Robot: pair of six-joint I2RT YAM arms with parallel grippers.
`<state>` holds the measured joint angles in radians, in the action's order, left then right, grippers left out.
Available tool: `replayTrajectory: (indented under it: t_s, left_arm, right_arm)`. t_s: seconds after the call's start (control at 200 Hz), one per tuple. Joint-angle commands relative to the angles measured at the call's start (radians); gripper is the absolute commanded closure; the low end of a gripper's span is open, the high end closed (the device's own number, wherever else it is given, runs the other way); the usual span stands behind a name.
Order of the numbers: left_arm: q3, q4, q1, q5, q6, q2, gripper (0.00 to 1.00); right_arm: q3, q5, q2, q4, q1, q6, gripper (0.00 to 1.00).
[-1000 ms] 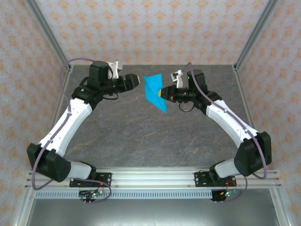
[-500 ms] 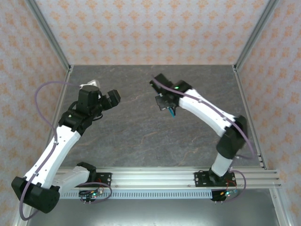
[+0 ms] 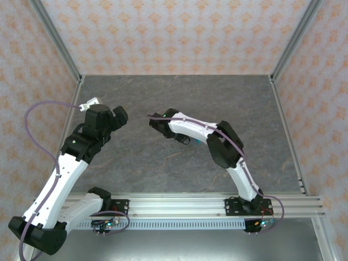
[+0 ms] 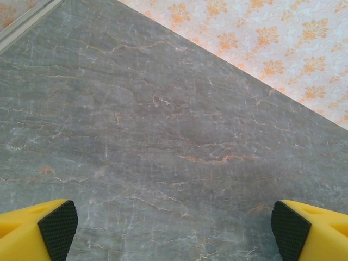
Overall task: Fold a paper plane with a square sheet of paper (fold left side to right side)
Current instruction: Turn over the paper at the center of the table.
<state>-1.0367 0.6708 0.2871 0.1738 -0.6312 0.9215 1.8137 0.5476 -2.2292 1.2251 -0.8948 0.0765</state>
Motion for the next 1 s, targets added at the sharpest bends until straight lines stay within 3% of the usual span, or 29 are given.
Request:
replayTrajectory:
  t_s: [0.0,0.315,0.48,0.801,0.996]
  left_arm:
    - [-0.003,0.033,-0.008,0.045,-0.019,0.006,0.05]
    - [-0.014,0.033,-0.008,0.012,-0.033,0.063,0.05]
    - [-0.02,0.034,-0.009,-0.023,-0.027,0.095,0.05]
    - [-0.008,-0.036,-0.02,-0.202,-0.048,0.208,0.05]
    - [0.044,-0.124,-0.02,-0.297,-0.079,0.24,0.05]
  right_arm:
    - [0.047,0.059,-0.058,0.06,-0.03,-0.005,0.86]
    - [0.026,-0.092,-0.083,0.065,-0.064,0.045,0.78]
    - [-0.014,-0.236,-0.004,-0.002,-0.064,0.037,0.6]
    - [-0.164,-0.504,0.312,-0.214,-0.036,0.046,0.3]
    - [-0.293,-0.595,0.537,-0.358,0.066,0.08,0.22]
